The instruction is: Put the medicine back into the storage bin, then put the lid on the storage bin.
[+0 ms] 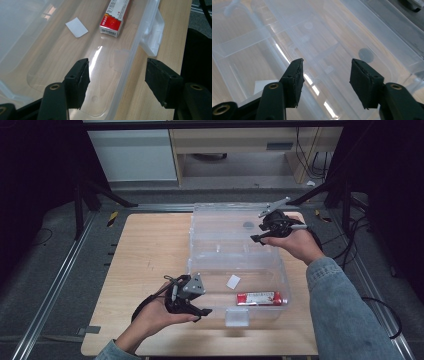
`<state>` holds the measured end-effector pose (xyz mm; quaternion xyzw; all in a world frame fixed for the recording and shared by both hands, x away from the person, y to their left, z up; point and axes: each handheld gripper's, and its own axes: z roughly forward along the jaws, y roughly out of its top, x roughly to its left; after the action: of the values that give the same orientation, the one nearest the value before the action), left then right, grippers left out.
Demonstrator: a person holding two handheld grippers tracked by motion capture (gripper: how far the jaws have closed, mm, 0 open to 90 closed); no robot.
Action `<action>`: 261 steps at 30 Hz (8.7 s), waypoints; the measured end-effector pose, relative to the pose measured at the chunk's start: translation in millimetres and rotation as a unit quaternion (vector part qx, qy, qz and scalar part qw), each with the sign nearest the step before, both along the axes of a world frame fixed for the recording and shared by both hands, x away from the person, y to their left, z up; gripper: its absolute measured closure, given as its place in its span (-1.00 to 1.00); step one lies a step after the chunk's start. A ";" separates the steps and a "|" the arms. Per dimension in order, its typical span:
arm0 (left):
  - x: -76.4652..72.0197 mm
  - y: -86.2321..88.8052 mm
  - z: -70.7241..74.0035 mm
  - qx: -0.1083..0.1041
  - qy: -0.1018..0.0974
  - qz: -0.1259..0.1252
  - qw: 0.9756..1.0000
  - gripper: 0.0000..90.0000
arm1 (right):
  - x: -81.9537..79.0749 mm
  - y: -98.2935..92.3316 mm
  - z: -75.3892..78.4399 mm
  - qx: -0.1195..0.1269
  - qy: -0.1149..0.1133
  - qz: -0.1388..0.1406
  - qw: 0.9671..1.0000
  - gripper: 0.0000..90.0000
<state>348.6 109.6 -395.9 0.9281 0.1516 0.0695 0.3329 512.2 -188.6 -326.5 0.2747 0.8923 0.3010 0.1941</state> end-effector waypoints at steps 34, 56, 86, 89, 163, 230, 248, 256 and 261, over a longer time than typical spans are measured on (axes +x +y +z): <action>23.6 -4.0 -32.1 0.020 0.026 -0.004 0.999 0.67 | 23.2 13.6 -10.4 -0.023 0.015 0.026 0.999 0.47; 42.8 -4.3 -32.8 0.011 0.019 0.011 1.000 0.65 | 44.9 18.3 -2.7 -0.042 0.025 0.055 0.997 0.72; 39.7 -5.0 -33.4 0.013 0.006 0.017 1.000 0.63 | 5.8 15.7 18.9 -0.022 0.015 0.081 0.996 0.81; 40.4 -5.7 -32.8 0.016 0.007 0.018 1.000 0.63 | 4.5 16.4 19.2 -0.021 0.014 0.080 0.997 0.81; 58.5 -18.0 -33.3 0.021 -0.003 0.041 0.999 0.56 | -65.1 -2.8 10.0 0.020 -0.009 0.098 0.995 0.82; 106.1 50.4 88.4 -0.148 -0.040 0.186 0.970 0.88 | -86.4 -10.1 -4.6 0.042 -0.016 0.096 0.994 0.76; 115.5 47.0 86.3 -0.163 -0.040 0.203 0.965 0.95 | -92.5 -11.8 -9.7 0.044 -0.014 0.100 0.994 0.76; 115.5 43.4 84.9 -0.169 -0.041 0.206 0.963 0.94 | -96.5 -12.5 -14.0 0.046 -0.013 0.102 0.994 0.75; 111.4 42.6 82.3 -0.171 -0.044 0.206 0.962 0.94 | -100.2 -12.8 -17.2 0.046 -0.014 0.102 0.994 0.73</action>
<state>460.0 152.2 -313.6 0.8019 0.3344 0.1505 0.4717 412.0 -201.4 -343.8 0.1867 0.8981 0.3636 0.1622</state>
